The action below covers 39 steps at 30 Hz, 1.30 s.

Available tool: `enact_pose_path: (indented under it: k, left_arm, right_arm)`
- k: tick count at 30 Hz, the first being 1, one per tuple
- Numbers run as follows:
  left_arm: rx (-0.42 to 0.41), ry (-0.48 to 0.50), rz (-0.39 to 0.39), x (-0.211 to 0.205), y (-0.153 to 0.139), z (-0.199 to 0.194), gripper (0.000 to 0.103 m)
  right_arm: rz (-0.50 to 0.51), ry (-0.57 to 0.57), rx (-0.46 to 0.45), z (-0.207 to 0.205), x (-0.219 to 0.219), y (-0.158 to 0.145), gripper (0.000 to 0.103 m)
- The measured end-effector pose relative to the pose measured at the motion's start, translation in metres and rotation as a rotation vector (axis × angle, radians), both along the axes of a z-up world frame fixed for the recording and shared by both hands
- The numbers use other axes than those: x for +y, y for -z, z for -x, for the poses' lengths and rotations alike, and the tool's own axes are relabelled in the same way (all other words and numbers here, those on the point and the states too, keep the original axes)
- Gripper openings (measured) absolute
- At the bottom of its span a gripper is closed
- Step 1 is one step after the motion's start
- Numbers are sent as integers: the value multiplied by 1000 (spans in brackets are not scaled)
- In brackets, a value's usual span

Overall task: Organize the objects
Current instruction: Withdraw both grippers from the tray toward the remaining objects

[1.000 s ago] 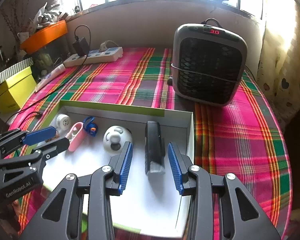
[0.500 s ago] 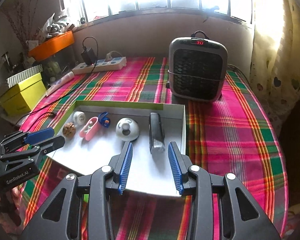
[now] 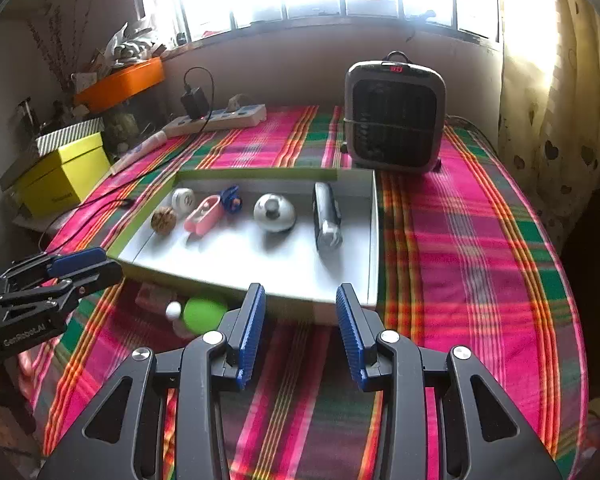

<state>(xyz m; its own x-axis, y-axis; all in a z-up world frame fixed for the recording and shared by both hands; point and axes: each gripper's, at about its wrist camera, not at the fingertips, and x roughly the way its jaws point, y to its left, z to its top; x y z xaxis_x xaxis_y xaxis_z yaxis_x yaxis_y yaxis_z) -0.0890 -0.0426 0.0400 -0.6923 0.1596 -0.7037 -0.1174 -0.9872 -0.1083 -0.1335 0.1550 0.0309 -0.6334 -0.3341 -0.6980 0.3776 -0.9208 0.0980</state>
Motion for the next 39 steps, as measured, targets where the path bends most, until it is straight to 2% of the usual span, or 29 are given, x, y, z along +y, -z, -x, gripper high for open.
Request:
enact_pose_path:
  k: [6,14,29,31,39]
  left_arm:
    - [-34,41,-13,6,16,-2,38]
    - [-34,66,16,12,23,6,38]
    - [-60,206,-33,28,30,-6,38]
    - [-59,222,-28,29,30,-10,38]
    - [-23,188,39,28,27,-5,38]
  right_arm:
    - [-6,-31,-37,-7,-6,13,38]
    - [4,-49,-58,-12,-10,20,38]
    - [-7,-38,-68,-12,-10,22,38]
    - [-8,-39,-69,-12,-10,22,38]
    - [-20,-54,-82,-11,-13,27,38]
